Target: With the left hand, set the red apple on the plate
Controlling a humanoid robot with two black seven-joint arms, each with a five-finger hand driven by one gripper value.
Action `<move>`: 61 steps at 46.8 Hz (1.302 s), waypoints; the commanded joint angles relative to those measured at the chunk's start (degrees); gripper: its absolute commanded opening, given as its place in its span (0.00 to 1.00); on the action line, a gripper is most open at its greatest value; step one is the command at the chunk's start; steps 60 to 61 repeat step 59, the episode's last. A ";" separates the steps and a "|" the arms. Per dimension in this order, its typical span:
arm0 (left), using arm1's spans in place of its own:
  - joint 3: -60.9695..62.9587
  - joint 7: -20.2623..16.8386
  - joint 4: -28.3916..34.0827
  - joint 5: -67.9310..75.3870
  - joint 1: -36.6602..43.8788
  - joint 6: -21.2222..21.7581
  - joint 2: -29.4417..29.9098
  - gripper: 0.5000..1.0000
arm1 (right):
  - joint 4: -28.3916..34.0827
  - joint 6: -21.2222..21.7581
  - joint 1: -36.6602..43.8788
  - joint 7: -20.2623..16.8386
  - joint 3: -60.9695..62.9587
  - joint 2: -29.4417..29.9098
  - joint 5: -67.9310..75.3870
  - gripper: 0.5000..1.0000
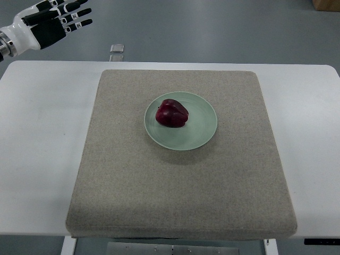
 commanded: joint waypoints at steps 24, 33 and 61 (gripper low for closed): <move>-0.99 2.68 1.75 -9.49 0.75 0.19 -1.04 1.00 | 0.06 0.53 0.00 0.00 0.09 0.00 0.26 0.86; -1.43 2.68 2.36 -9.58 0.84 0.19 -0.96 1.00 | 0.06 0.53 -0.09 0.00 0.09 0.00 0.18 0.86; -1.78 5.23 5.08 -9.23 1.90 0.19 -4.91 1.00 | 0.41 0.27 0.09 0.09 0.09 0.00 -0.26 0.86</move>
